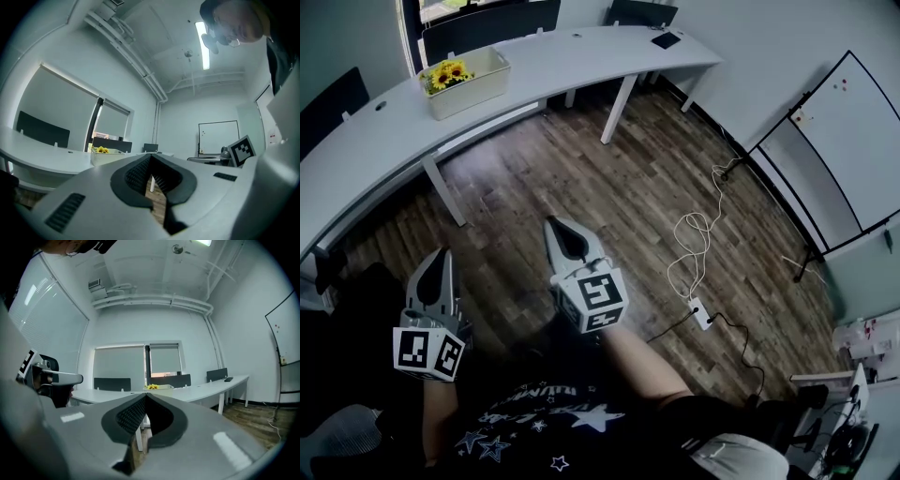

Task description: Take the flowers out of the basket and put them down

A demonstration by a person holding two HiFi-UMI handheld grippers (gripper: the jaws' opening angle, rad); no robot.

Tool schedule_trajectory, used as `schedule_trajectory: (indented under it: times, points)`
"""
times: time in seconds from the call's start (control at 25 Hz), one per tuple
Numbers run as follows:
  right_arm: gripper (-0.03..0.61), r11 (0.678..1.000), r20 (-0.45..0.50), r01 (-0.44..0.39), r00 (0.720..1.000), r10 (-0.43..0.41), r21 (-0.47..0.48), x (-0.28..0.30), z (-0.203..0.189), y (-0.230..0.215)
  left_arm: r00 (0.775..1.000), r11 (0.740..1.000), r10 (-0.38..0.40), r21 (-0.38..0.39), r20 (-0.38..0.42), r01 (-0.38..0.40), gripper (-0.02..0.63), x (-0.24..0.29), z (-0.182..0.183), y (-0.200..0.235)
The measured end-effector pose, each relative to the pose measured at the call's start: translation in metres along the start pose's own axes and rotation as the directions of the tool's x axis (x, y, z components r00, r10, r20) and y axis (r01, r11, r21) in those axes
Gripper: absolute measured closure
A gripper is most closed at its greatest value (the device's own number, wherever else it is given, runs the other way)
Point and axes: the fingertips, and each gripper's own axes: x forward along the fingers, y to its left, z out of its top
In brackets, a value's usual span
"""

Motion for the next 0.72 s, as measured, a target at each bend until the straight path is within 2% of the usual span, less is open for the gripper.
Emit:
schedule_trajectory:
  times: [0.12,0.36,0.72]
  points:
    - [0.575,1.0,-0.036,0.021,0.999,-0.02,0.023,0.005,-0.013,0.002,0.999,1.0,0.011,0.011,-0.03,-0.011,0.604,-0.004,-0.007,0.007]
    - [0.575,1.0,-0.072,0.005,0.997,-0.007,-0.022,0.004,-0.029,-0.003,0.998,0.998,0.034,-0.057,-0.059,-0.038,0.604,0.007,-0.025,0.026]
    - [0.575,1.0,-0.099,0.02,0.995,-0.019,0.009,0.053,-0.044,-0.044,0.993,0.996,0.066,-0.053,-0.094,-0.071,0.604,0.049,-0.04,0.044]
